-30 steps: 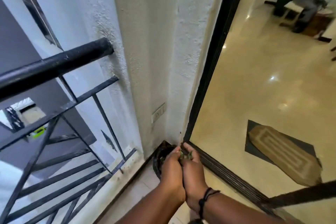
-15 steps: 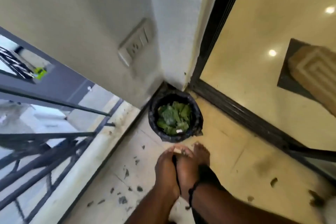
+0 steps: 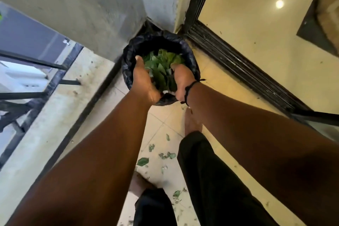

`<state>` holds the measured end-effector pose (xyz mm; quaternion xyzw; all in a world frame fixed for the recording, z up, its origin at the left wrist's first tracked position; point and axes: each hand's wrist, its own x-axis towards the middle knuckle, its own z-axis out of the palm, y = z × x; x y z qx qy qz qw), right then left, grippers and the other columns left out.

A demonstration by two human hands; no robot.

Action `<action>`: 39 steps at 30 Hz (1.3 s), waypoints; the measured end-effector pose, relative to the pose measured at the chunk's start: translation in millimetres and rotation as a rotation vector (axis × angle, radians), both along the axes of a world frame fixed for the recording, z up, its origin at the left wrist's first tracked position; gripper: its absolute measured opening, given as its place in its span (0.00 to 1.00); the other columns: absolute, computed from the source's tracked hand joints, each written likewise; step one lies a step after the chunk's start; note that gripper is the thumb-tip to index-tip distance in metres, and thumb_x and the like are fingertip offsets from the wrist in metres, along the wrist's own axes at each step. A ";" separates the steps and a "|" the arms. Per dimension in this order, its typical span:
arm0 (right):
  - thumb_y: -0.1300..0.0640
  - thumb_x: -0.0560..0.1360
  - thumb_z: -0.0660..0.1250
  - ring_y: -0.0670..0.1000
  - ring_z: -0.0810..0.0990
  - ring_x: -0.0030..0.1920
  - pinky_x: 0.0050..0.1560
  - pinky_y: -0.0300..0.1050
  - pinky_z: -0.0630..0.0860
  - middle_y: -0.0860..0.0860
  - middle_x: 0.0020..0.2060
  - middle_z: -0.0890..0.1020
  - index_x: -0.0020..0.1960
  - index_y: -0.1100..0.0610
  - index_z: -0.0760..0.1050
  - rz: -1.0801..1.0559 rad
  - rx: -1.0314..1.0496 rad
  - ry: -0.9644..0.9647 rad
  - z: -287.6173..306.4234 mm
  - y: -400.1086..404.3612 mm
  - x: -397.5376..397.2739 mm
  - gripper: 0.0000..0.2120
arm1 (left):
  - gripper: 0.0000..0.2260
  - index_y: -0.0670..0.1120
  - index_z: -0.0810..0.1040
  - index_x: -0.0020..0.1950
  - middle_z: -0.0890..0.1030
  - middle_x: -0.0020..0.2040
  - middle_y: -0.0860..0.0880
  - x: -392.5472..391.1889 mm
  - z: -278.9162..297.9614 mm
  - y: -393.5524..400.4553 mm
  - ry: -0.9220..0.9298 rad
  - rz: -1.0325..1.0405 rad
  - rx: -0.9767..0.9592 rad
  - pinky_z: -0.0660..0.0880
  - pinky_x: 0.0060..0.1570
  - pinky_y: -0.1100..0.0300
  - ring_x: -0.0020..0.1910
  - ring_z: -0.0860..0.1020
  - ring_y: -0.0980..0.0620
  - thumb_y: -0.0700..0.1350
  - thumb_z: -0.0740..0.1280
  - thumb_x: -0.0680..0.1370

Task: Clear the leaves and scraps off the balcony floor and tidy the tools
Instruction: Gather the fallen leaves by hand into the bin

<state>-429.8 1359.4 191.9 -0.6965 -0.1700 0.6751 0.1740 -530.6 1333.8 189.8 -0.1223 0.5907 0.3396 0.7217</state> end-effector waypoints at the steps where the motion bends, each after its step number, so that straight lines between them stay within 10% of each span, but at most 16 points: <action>1: 0.58 0.81 0.58 0.61 0.74 0.65 0.65 0.58 0.72 0.62 0.66 0.74 0.70 0.63 0.69 0.018 0.022 -0.021 -0.6 2.1 1.5 0.19 | 0.36 0.49 0.68 0.75 0.73 0.71 0.44 0.1 -1.1 2.8 0.035 -0.011 0.046 0.68 0.68 0.42 0.68 0.72 0.41 0.72 0.51 0.77; 4: 0.53 0.80 0.61 0.56 0.73 0.65 0.66 0.51 0.71 0.54 0.68 0.72 0.75 0.54 0.62 0.166 0.176 -0.169 -10.5 -3.3 4.2 0.24 | 0.36 0.51 0.67 0.75 0.74 0.68 0.47 -3.9 0.1 2.4 0.405 -0.322 0.169 0.72 0.63 0.47 0.64 0.74 0.45 0.72 0.55 0.75; 8: 0.52 0.78 0.61 0.62 0.60 0.74 0.71 0.56 0.64 0.58 0.76 0.57 0.78 0.48 0.55 0.893 0.567 -0.504 -37.0 -12.3 12.0 0.31 | 0.35 0.50 0.52 0.80 0.55 0.79 0.41 -20.6 -24.0 -6.7 1.113 -1.317 0.572 0.57 0.74 0.39 0.78 0.54 0.40 0.62 0.55 0.76; 14: 0.39 0.74 0.62 0.67 0.38 0.76 0.74 0.64 0.50 0.51 0.78 0.35 0.79 0.45 0.43 1.525 0.589 -0.730 -73.2 -1.3 9.4 0.41 | 0.39 0.51 0.35 0.80 0.37 0.80 0.42 -37.0 -65.6 7.8 1.266 -1.872 0.632 0.41 0.76 0.41 0.78 0.38 0.39 0.59 0.57 0.79; 27: 0.43 0.80 0.57 0.63 0.27 0.73 0.68 0.77 0.42 0.49 0.76 0.31 0.78 0.47 0.36 2.133 0.337 -0.760 -180.3 37.3 -25.3 0.38 | 0.40 0.43 0.29 0.77 0.30 0.77 0.42 -11.1 -174.8 41.7 1.049 -2.115 0.076 0.35 0.74 0.43 0.77 0.33 0.40 0.58 0.55 0.82; 33: 0.35 0.79 0.54 0.62 0.30 0.75 0.69 0.72 0.43 0.53 0.76 0.30 0.78 0.47 0.34 2.133 0.214 -0.811 -185.1 42.3 -36.8 0.39 | 0.40 0.44 0.33 0.79 0.33 0.79 0.41 -16.8 -198.8 45.5 1.010 -2.036 0.107 0.41 0.76 0.47 0.78 0.37 0.40 0.55 0.60 0.82; 39: 0.50 0.81 0.58 0.64 0.32 0.75 0.71 0.71 0.48 0.49 0.76 0.32 0.78 0.47 0.34 2.045 0.203 -0.687 -151.8 45.8 -36.6 0.37 | 0.37 0.40 0.35 0.79 0.38 0.79 0.38 -18.4 -167.2 50.2 0.992 -2.046 0.158 0.41 0.76 0.45 0.78 0.42 0.37 0.50 0.58 0.82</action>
